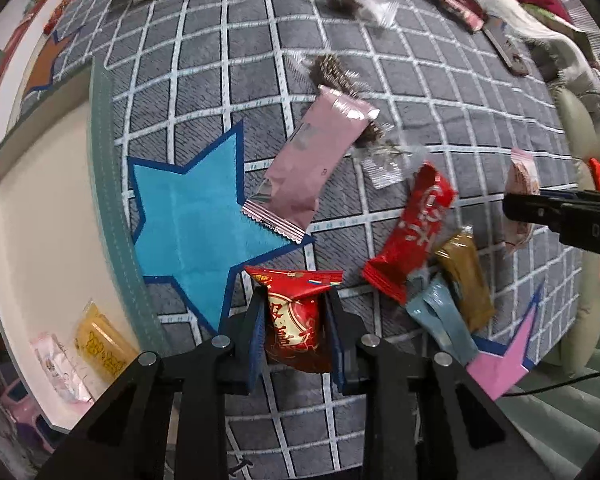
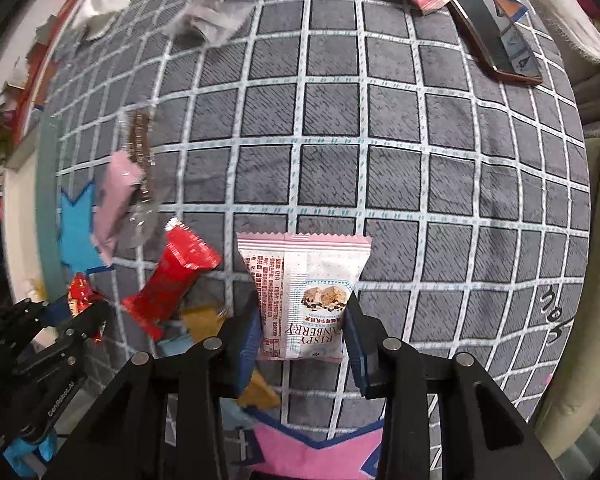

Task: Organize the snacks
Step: 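Carry both packets into the cream box and release them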

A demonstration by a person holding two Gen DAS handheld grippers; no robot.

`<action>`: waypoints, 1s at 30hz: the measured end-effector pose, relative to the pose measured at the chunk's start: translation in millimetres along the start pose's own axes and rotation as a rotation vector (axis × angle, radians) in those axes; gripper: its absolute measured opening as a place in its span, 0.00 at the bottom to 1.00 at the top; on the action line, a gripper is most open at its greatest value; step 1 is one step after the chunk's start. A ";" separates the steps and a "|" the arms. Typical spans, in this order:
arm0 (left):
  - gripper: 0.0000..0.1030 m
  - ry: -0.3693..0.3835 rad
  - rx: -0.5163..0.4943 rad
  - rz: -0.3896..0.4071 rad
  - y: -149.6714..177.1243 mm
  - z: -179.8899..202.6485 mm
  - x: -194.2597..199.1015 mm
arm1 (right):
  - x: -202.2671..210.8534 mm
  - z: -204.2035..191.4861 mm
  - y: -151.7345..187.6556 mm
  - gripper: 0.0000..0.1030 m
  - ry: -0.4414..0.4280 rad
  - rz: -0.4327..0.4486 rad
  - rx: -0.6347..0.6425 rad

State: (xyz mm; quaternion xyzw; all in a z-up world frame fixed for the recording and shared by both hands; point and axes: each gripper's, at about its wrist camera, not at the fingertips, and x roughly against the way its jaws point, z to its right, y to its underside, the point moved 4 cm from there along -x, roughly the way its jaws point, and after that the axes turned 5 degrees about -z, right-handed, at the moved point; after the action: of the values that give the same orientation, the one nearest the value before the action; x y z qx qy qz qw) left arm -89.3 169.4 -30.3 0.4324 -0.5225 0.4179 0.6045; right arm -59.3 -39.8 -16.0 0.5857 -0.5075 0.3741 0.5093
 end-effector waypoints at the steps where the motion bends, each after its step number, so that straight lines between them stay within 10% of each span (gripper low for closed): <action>1: 0.29 0.002 -0.003 0.007 4.4 2.0 5.0 | 2.7 0.4 1.5 0.39 -0.009 0.002 -0.004; 14: 0.29 0.028 0.049 0.102 33.6 -51.2 70.4 | 16.1 -47.4 30.3 0.39 -0.046 0.020 0.067; 30: 0.29 -0.035 0.248 0.172 59.2 -149.1 79.6 | 18.4 -201.7 15.0 0.39 -0.055 0.029 0.355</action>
State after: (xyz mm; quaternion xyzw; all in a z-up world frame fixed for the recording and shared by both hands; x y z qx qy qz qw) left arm -97.3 333.1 41.9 0.4647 -0.5126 0.5216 0.4993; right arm -54.3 153.7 45.5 0.6692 -0.4555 0.4490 0.3782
